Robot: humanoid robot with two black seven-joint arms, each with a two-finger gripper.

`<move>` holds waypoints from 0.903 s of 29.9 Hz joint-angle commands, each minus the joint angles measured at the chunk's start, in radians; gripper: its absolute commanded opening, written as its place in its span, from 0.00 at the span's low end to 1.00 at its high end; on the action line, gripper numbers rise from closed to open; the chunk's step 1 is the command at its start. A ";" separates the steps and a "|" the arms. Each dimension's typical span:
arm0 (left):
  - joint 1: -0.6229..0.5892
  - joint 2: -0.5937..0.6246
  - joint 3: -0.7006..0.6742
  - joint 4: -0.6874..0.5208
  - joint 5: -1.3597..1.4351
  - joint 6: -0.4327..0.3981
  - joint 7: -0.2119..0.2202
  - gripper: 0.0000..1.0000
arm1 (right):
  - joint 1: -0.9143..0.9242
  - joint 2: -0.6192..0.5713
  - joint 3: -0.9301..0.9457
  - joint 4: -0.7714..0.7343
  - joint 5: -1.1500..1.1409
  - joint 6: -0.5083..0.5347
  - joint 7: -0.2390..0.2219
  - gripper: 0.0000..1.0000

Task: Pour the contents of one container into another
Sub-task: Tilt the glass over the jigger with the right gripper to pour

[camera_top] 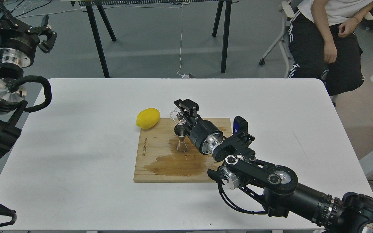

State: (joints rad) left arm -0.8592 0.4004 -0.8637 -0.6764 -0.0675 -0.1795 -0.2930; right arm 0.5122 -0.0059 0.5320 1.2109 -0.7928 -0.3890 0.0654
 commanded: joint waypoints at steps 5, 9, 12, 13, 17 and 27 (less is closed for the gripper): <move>0.000 0.000 0.000 0.000 0.000 0.000 0.000 1.00 | 0.000 0.000 -0.023 -0.001 -0.052 -0.005 -0.001 0.41; 0.000 0.000 -0.001 0.000 0.000 0.002 0.000 1.00 | 0.006 -0.006 -0.024 -0.001 -0.052 -0.005 -0.001 0.41; 0.000 0.002 -0.001 0.000 0.000 0.002 0.000 1.00 | 0.006 -0.009 -0.023 0.001 -0.052 -0.005 -0.001 0.41; 0.000 0.002 -0.001 0.000 0.000 0.002 0.000 1.00 | 0.006 -0.009 -0.023 0.001 -0.052 -0.005 -0.001 0.41; 0.000 0.002 -0.001 0.000 0.000 0.002 0.000 1.00 | 0.009 -0.012 -0.021 0.001 -0.052 -0.008 -0.001 0.41; 0.000 0.006 -0.001 0.000 0.000 0.002 0.000 1.00 | 0.023 -0.028 -0.018 0.006 -0.052 -0.016 -0.001 0.42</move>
State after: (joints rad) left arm -0.8592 0.4062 -0.8652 -0.6765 -0.0675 -0.1779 -0.2930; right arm 0.5348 -0.0331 0.5138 1.2149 -0.8457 -0.4048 0.0640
